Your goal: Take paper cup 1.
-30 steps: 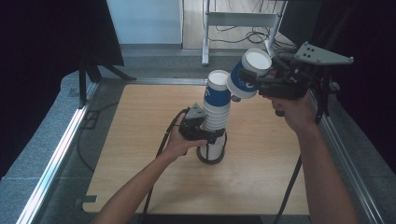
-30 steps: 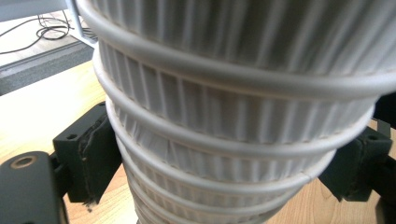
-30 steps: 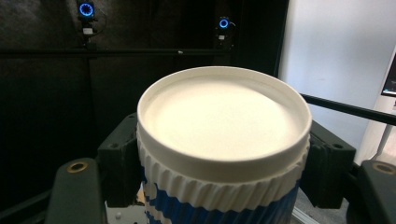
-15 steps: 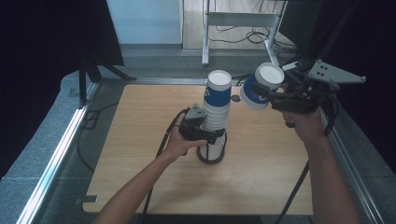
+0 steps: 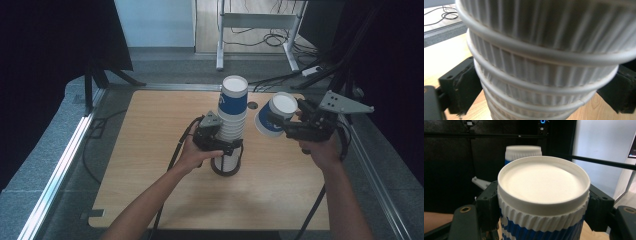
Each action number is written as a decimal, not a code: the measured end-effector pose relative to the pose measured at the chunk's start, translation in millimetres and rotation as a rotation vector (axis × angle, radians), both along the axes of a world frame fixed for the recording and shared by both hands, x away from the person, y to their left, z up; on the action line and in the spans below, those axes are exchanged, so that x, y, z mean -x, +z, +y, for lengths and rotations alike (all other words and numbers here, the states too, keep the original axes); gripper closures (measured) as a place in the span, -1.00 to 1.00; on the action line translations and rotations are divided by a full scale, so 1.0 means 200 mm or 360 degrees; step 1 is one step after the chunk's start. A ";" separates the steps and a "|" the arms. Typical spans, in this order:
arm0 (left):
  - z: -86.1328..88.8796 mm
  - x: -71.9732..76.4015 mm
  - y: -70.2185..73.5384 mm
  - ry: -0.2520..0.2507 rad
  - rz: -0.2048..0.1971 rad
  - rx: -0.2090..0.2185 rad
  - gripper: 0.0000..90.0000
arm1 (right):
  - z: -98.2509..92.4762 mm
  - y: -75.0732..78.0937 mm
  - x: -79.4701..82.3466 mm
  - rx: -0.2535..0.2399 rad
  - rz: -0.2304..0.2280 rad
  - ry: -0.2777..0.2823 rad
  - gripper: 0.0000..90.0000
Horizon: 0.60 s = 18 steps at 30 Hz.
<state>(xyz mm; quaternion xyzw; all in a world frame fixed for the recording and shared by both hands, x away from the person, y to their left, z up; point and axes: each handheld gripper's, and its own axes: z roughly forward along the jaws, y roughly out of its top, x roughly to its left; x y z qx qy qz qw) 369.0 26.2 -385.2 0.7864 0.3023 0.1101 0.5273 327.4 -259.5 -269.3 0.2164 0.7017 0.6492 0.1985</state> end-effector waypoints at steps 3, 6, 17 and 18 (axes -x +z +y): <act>0.02 0.00 0.01 -0.0015 -0.0013 0.0047 -0.98 | 0.00 -0.03 0.00 0.0001 0.0012 0.0003 -0.39; 0.05 0.01 0.03 -0.0018 -0.0020 0.0095 -0.98 | -0.01 -0.09 0.01 -0.0002 0.0039 0.0006 -0.39; 0.15 0.09 0.04 0.0009 -0.0032 0.0170 -0.90 | -0.02 -0.21 0.05 0.0010 0.0073 0.0013 -0.39; 0.16 0.10 0.04 0.0013 -0.0038 0.0170 -0.90 | -0.02 -0.22 0.05 0.0016 0.0077 0.0011 -0.39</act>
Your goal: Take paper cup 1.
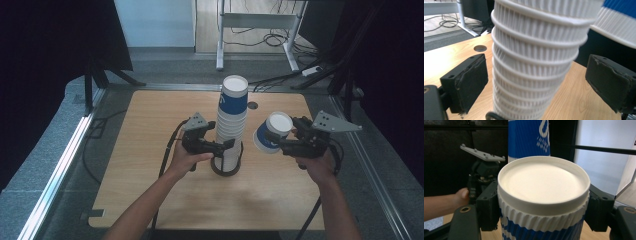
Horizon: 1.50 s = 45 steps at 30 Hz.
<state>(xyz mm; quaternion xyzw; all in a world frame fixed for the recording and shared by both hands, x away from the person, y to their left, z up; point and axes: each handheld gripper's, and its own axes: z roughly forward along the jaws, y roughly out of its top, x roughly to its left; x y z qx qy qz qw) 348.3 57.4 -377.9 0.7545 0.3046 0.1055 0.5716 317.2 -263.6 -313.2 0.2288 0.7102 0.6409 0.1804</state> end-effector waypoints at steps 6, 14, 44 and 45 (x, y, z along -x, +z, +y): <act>0.05 0.09 0.01 0.0006 -0.0042 0.0013 -0.85 | 0.02 -0.07 0.01 0.0021 0.0020 -0.0002 -0.39; 0.09 0.23 -0.03 -0.0030 -0.0106 -0.0055 -0.83 | 0.06 -0.15 0.04 0.0014 0.0035 0.0017 -0.39; 0.23 0.46 -0.28 0.0007 -0.0005 -0.0090 -0.75 | 0.28 -0.53 0.14 -0.0005 0.0188 0.0154 -0.39; 0.23 0.46 -0.28 0.0001 0.0007 -0.0066 -0.75 | 0.29 -0.54 0.15 -0.0013 0.0197 0.0166 -0.39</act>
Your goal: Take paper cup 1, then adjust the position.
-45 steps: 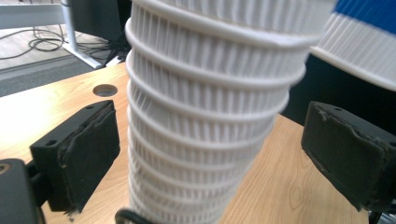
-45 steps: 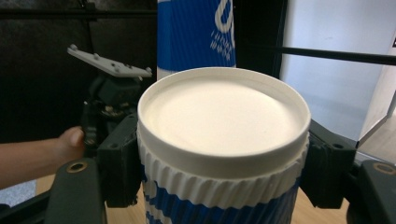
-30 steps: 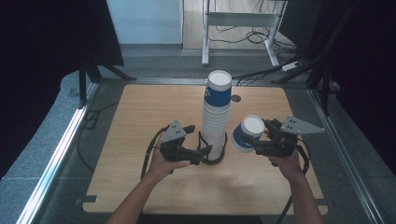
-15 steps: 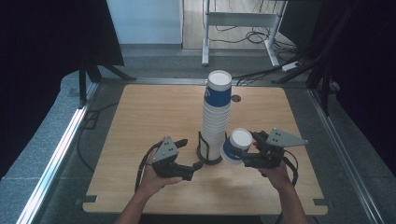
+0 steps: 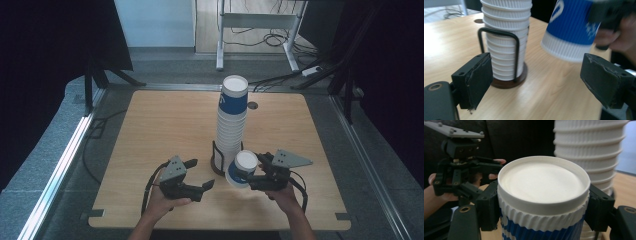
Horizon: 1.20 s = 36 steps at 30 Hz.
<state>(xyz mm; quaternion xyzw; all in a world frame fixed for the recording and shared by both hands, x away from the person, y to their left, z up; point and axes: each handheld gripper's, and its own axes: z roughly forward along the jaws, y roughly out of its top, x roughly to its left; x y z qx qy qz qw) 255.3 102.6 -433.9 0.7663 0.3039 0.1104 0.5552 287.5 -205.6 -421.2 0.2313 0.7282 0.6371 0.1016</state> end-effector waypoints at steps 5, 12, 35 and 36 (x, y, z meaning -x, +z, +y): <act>-0.02 0.02 0.00 0.0005 -0.0016 -0.0011 -0.75 | 0.07 -0.06 0.01 0.0063 0.0022 0.0020 -0.39; -0.02 0.03 0.00 0.0007 -0.0030 -0.0035 -0.75 | 0.12 -0.10 0.01 0.0114 0.0020 0.0034 -0.39; -0.14 0.07 -0.04 0.0002 -0.0038 -0.0195 -0.83 | 0.19 -0.11 0.03 0.0130 -0.0011 0.0045 -0.39; -0.14 0.08 -0.05 0.0003 -0.0041 -0.0210 -0.83 | 0.20 -0.11 0.03 0.0135 -0.0011 0.0049 -0.39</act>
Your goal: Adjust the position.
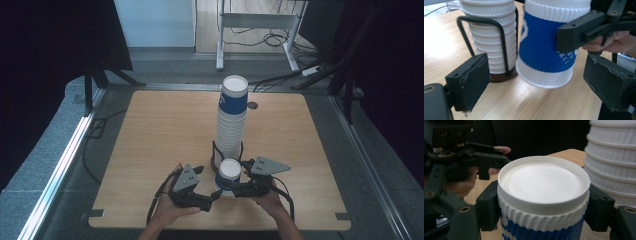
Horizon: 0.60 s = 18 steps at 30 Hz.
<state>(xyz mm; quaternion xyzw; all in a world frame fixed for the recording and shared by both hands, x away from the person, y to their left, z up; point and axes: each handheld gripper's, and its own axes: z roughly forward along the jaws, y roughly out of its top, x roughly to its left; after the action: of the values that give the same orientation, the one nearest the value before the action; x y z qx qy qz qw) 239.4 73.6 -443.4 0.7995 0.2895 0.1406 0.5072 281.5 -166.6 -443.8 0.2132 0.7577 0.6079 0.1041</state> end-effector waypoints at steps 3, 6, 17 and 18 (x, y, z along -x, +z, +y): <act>-0.02 0.01 -0.01 0.0003 -0.0019 -0.0042 -0.83 | 0.02 0.00 0.01 0.0010 -0.0003 0.0019 -0.40; -0.04 0.01 -0.02 0.0005 -0.0024 -0.0055 -0.83 | 0.03 0.00 0.01 0.0008 0.0002 0.0032 -0.39; -0.10 0.01 -0.06 0.0006 -0.0019 -0.0089 -0.83 | 0.07 0.02 0.05 -0.0041 -0.0005 0.0100 -0.39; -0.11 0.01 -0.07 0.0017 -0.0018 -0.0089 -0.83 | 0.08 0.02 0.05 -0.0043 -0.0009 0.0108 -0.39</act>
<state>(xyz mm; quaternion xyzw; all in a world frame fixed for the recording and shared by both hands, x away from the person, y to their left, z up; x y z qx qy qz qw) 237.3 52.2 -456.6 0.8111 0.2868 0.1558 0.4854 270.9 -151.4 -439.6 0.1872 0.7560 0.6218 0.0825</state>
